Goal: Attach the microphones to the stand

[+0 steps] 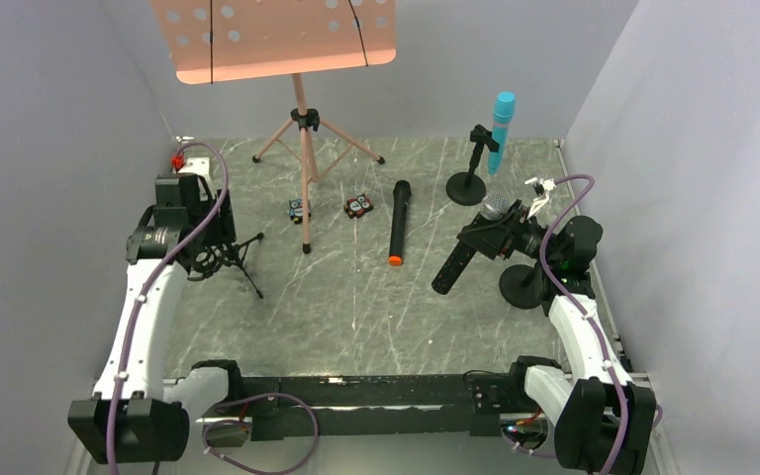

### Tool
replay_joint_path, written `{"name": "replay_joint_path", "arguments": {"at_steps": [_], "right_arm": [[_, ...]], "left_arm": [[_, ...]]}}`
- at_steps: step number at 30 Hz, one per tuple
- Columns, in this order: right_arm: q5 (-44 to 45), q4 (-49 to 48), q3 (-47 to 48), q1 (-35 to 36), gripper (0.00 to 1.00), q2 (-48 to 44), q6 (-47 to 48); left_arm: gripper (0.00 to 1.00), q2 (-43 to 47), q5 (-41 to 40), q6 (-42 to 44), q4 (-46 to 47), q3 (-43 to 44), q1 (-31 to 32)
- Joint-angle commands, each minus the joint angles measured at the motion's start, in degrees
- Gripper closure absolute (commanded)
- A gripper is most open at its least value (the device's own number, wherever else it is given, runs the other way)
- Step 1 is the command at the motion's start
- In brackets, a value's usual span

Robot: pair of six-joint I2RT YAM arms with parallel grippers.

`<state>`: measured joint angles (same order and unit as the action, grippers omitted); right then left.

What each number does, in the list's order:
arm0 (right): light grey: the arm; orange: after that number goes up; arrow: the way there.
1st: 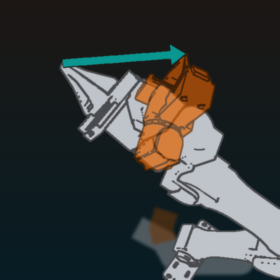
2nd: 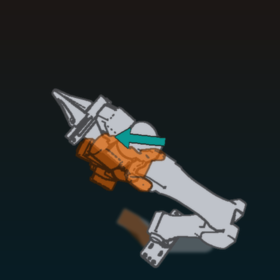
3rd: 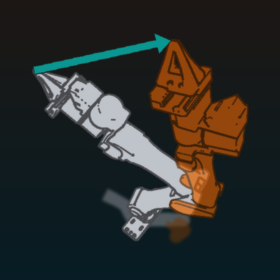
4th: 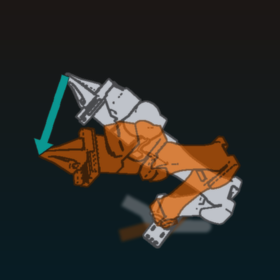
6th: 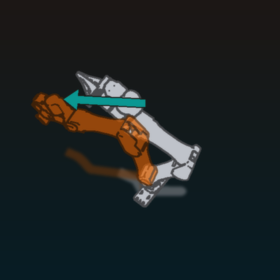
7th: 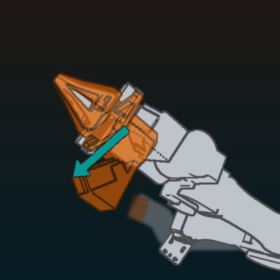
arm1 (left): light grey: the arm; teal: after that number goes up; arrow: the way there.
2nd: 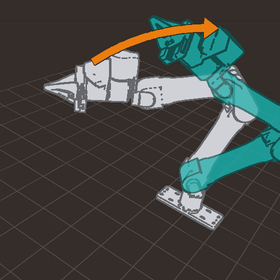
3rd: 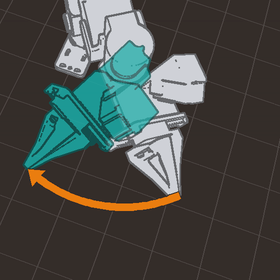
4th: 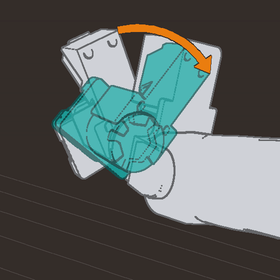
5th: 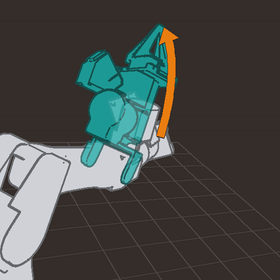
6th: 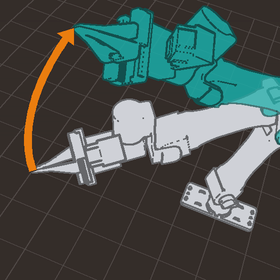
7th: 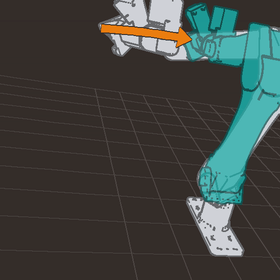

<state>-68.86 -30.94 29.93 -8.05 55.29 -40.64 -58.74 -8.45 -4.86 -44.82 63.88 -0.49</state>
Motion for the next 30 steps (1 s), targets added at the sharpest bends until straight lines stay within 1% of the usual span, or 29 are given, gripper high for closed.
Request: {"name": "replay_joint_path", "arguments": {"at_steps": [1, 3, 8, 11, 14, 18, 21, 25, 30], "right_arm": [[0.6, -1.2, 3.0, 0.2, 0.93, -0.3, 0.8], [0.6, -1.1, 3.0, 0.2, 0.93, -0.3, 0.8], [0.5, -1.1, 3.1, 0.1, 0.93, -0.3, 0.8], [0.4, -1.1, 3.1, 0.2, 0.93, -0.4, 0.8], [0.5, -1.1, 3.1, 0.1, 0.93, -0.4, 0.8], [0.4, -1.1, 3.1, 0.1, 0.93, -0.5, 0.8], [0.5, -1.0, 3.1, 0.1, 0.93, -0.5, 0.8], [0.4, -1.0, 3.2, 0.1, 0.93, -0.4, 0.8], [0.3, -1.0, 3.2, 0.1, 0.93, -0.4, 0.9]], "left_arm": [[0.3, -3.4, 0.6, 2.0, 1.6, 1.6, -1.9], [0.33, -4.6, 1.5, 1.9, 1.4, 2.5, -2.0], [0.48, -6.6, 1.6, 2.0, 1.1, 3.1, -2.0], [0.5, -7.3, 1.6, 2.1, 0.7, 3.5, -1.9], [0.54, -8.2, 2.0, 2.3, 0.1, 4.1, -1.9], [0.63, -9.0, 2.7, 2.2, -1.0, 4.7, -2.0], [0.71, -8.6, 3.4, 2.3, -1.4, 4.8, -2.0], [0.86, -8.2, 5.1, 2.0, -2.1, 5.4, -2.0], [0.89, -7.0, 9.5, 1.3, -3.0, 6.3, -1.9]]}}
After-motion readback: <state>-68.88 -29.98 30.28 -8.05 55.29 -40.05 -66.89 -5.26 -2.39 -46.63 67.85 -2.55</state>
